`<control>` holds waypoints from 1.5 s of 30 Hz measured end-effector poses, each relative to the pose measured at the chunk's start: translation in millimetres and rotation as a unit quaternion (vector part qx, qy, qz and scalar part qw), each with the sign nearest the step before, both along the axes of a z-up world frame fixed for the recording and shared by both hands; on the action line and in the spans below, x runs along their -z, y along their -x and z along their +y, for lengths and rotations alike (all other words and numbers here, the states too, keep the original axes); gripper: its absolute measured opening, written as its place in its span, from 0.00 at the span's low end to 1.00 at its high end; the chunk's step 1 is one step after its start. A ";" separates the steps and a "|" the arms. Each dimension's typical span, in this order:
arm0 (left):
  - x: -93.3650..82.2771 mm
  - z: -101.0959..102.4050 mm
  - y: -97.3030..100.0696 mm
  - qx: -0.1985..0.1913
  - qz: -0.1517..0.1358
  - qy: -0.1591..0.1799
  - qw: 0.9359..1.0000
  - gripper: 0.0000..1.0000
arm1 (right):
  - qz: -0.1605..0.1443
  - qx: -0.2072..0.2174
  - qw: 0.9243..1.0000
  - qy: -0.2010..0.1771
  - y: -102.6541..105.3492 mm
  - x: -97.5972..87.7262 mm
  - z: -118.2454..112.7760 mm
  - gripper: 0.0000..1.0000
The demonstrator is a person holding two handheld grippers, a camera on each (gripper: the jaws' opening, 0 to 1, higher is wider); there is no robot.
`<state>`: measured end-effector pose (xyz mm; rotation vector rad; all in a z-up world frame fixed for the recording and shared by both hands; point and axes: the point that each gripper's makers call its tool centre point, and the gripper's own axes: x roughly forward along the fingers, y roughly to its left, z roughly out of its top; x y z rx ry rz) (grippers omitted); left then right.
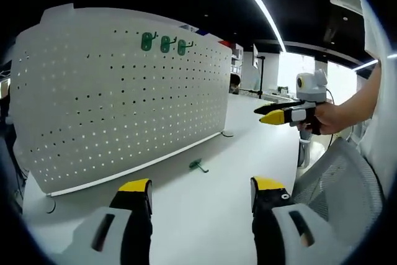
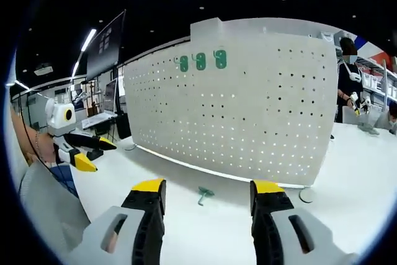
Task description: Insert the hook assembly into the mounting plate slot until the hook locks in place.
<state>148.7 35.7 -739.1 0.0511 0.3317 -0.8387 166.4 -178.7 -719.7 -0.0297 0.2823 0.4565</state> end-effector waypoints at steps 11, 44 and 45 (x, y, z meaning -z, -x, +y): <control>2.4 4.9 -2.4 -0.004 0.003 -0.001 1.000 0.66 | 0.040 -0.002 0.999 0.007 12.0 19.6 -2.4 0.54; 10.4 -14.2 -14.8 0.043 0.013 -0.035 0.998 0.68 | 0.085 -0.007 0.996 -0.006 24.6 39.0 -1.2 0.59; 11.3 -15.7 -16.5 0.047 0.014 -0.040 0.998 0.68 | 0.087 -0.009 0.996 -0.005 25.3 39.3 -0.4 0.59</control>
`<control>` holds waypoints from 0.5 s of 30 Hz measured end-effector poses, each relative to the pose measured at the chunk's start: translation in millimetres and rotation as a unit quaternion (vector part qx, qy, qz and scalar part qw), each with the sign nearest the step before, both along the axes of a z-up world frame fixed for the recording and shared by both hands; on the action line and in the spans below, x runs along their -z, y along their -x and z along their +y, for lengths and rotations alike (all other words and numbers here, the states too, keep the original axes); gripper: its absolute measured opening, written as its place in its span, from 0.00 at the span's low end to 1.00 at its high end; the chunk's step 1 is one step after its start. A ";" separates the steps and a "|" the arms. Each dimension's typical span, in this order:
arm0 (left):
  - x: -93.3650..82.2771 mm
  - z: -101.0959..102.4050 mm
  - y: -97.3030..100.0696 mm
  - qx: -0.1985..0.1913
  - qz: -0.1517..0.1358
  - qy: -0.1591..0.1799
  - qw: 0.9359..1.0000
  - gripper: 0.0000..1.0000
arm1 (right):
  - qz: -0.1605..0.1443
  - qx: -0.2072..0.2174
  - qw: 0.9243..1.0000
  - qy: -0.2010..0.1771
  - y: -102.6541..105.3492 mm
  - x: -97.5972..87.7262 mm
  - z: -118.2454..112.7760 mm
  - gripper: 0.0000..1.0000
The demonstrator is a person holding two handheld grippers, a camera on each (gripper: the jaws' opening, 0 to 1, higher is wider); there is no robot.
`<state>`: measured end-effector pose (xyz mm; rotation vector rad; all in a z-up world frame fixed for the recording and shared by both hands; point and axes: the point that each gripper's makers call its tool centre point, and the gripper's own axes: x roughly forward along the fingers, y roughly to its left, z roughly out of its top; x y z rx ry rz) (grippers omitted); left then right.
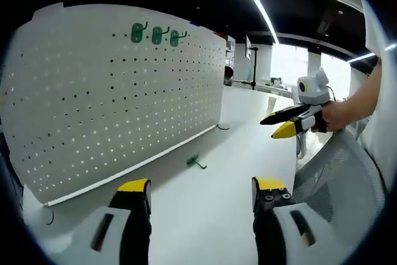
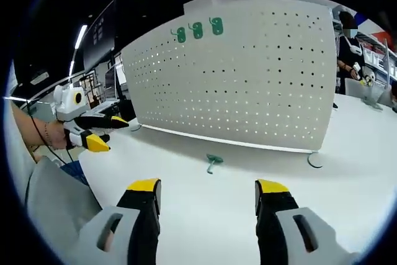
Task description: Insert the hook assembly into the mounting plate slot until the hook locks in place.
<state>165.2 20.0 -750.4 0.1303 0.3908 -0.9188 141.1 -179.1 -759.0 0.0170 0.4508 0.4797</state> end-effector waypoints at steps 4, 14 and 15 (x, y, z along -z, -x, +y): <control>4.8 -7.6 -5.7 0.027 0.000 -0.029 0.999 0.69 | 0.006 -0.003 1.000 0.000 1.6 2.2 0.9 0.58; 12.2 -23.4 -22.4 0.076 -0.010 -0.076 0.994 0.68 | 0.008 -0.004 1.000 -0.001 3.3 2.6 1.6 0.57; 12.5 -25.1 -24.1 0.081 -0.011 -0.080 0.993 0.68 | 0.009 -0.003 1.000 -0.002 3.4 2.5 1.5 0.57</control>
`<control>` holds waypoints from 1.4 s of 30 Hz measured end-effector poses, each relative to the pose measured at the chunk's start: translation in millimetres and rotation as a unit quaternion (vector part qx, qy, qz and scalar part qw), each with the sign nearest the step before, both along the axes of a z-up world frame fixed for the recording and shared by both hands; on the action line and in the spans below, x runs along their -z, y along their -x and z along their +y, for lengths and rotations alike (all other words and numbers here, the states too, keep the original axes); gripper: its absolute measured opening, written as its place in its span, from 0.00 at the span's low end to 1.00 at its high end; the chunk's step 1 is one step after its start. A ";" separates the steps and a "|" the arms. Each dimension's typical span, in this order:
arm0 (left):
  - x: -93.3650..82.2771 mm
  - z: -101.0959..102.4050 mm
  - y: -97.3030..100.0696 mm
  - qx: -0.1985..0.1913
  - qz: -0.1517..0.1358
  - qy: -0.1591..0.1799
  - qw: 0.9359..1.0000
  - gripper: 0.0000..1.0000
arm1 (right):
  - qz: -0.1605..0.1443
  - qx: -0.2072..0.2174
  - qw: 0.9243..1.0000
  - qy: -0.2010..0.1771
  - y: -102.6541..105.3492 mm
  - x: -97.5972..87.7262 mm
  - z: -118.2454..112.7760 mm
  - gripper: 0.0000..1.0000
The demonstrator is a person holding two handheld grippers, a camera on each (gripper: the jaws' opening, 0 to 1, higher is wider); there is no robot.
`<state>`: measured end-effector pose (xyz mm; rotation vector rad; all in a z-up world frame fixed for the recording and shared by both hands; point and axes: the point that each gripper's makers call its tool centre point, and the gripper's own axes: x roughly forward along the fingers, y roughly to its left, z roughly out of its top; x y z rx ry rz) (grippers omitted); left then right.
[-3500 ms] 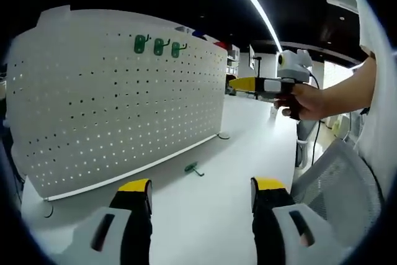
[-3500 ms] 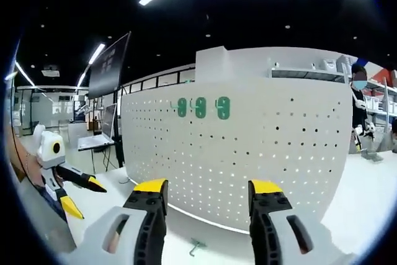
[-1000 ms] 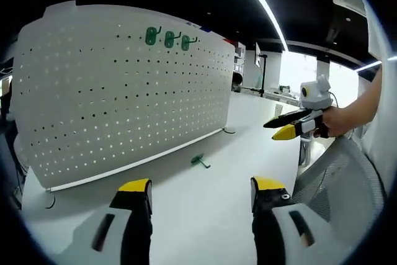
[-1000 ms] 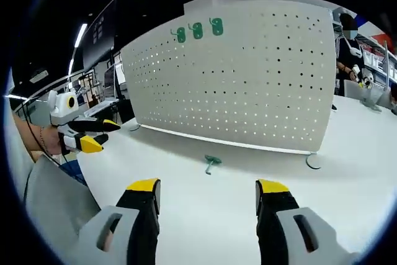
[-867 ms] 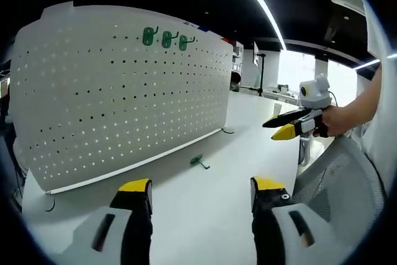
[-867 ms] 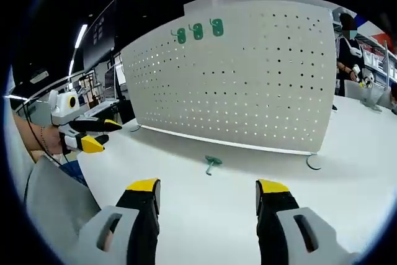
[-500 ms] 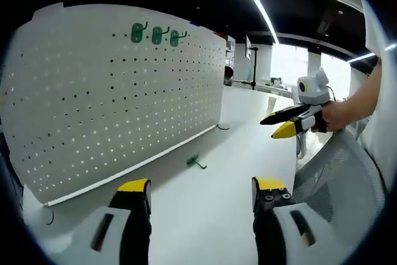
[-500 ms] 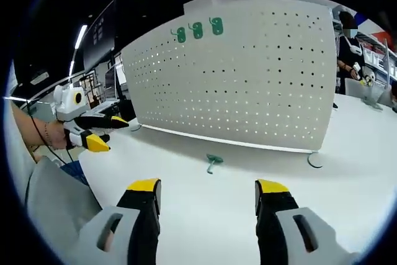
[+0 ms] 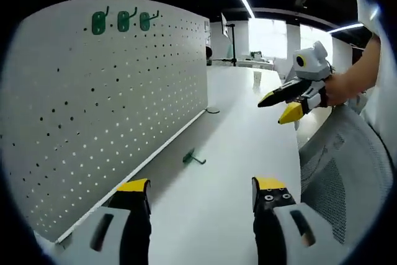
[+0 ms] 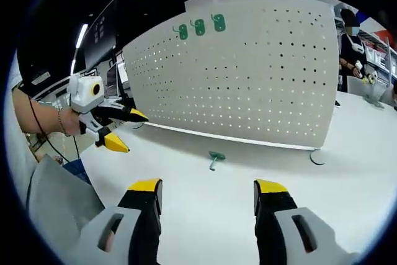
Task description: Insert the hook assembly into the mounting plate slot until the hook locks in place.
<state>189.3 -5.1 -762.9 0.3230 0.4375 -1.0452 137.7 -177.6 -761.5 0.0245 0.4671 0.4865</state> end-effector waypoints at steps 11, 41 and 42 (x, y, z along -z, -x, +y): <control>11.4 -12.9 -11.1 0.050 -0.001 -0.046 0.998 0.69 | 0.002 0.002 1.000 0.000 -0.1 1.0 -1.3 0.57; 40.7 -46.8 -54.7 0.140 0.024 -0.131 0.981 0.68 | 0.015 -0.016 1.000 0.015 8.1 4.9 1.1 0.59; 42.3 -48.9 -55.8 0.145 0.024 -0.135 0.980 0.68 | 0.017 -0.018 1.000 0.016 9.2 5.6 1.5 0.59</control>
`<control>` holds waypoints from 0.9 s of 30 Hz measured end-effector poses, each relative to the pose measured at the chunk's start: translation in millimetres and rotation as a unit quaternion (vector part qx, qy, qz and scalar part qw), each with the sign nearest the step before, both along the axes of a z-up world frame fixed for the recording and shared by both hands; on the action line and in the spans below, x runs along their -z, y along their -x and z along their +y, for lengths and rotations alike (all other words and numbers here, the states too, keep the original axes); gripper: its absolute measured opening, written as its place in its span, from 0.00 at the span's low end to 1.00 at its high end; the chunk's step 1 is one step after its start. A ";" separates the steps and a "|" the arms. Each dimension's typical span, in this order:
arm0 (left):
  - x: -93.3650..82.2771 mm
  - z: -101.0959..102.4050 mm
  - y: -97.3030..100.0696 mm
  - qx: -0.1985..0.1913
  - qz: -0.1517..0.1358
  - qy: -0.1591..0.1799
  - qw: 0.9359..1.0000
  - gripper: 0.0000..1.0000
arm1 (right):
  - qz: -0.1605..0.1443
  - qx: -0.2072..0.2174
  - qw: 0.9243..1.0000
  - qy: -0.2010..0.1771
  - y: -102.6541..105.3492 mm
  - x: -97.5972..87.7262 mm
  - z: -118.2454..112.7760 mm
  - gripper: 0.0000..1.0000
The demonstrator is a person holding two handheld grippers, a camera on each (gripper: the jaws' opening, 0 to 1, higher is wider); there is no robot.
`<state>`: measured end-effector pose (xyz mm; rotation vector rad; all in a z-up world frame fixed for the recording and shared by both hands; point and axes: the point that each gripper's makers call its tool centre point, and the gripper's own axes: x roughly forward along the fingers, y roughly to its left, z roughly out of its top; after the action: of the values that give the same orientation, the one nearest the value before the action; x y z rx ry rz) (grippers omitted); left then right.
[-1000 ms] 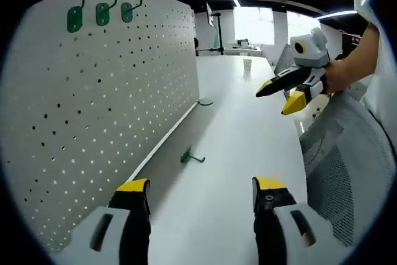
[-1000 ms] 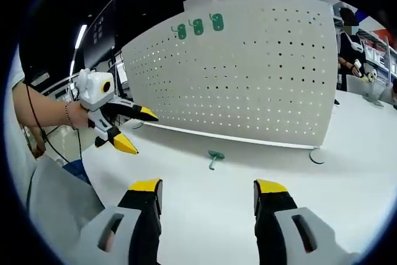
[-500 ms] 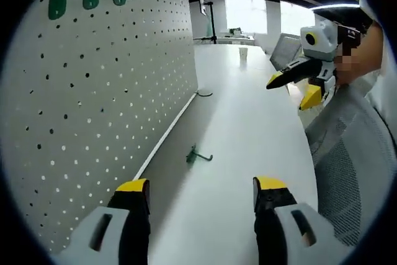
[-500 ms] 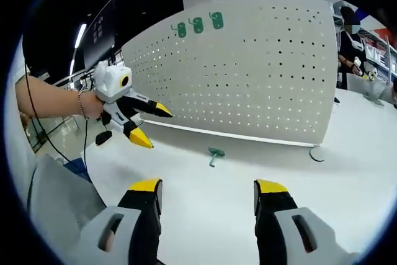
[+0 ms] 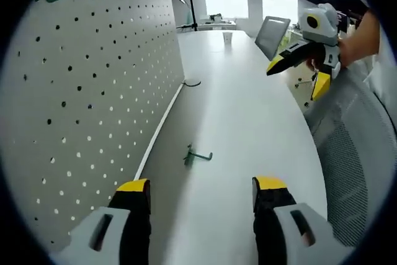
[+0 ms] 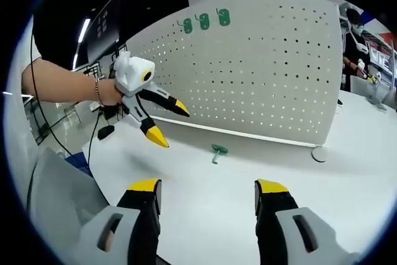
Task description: Insert the hook assembly into the mounting plate slot until the hook locks in place.
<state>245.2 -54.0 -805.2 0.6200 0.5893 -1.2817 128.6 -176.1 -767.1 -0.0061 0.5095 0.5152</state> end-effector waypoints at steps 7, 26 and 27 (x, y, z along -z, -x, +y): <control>4.8 -13.6 -4.9 0.029 0.008 -0.009 0.999 0.69 | 0.004 -0.001 1.000 0.002 2.1 2.2 -0.3 0.59; 36.8 -26.6 -21.2 0.092 0.020 -0.074 0.993 0.66 | 0.014 -0.009 1.000 0.010 -1.4 7.6 12.3 0.60; 37.6 -26.6 -21.6 0.093 0.020 -0.076 0.993 0.65 | 0.015 -0.011 1.000 0.009 -1.0 8.2 13.8 0.60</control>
<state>266.8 -80.6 -842.7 0.7913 0.6790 -1.4342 129.6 -162.3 -775.3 -0.0209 0.5448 0.5325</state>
